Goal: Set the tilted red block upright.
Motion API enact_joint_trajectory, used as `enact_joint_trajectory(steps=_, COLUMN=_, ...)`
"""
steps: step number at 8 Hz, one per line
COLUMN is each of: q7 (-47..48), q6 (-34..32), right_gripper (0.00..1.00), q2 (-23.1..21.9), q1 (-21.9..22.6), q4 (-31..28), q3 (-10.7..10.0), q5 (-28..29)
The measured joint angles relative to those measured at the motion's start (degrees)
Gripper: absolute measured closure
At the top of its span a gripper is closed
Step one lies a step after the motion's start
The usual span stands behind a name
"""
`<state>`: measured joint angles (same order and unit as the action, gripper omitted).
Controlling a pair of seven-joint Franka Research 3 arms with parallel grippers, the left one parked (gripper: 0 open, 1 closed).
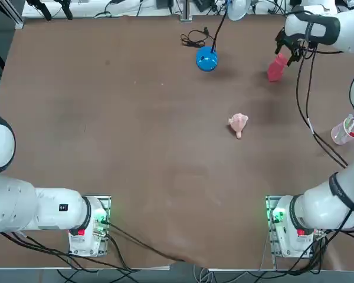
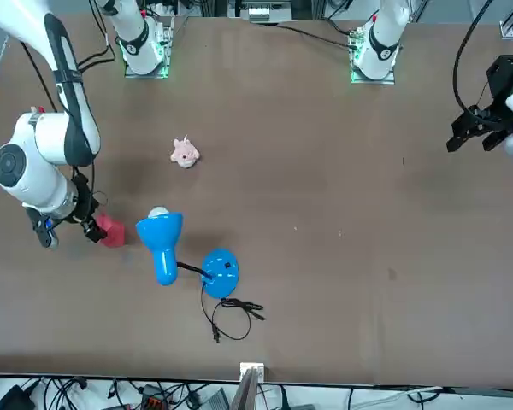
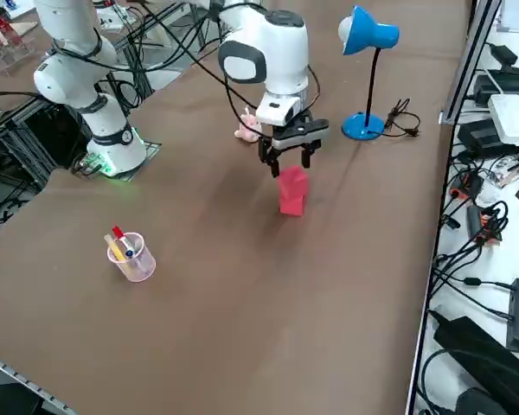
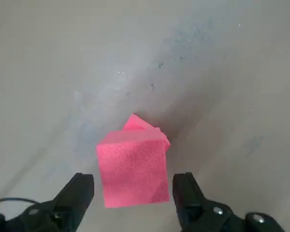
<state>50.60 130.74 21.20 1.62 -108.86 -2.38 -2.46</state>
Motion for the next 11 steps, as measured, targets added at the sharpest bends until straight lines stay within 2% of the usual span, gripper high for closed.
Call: enact_joint_trajectory(steps=11, q7=0.02, q6=1.57, right_gripper=0.00, q2=1.93, q1=0.05, q4=0.00, q3=0.14, q5=0.00)
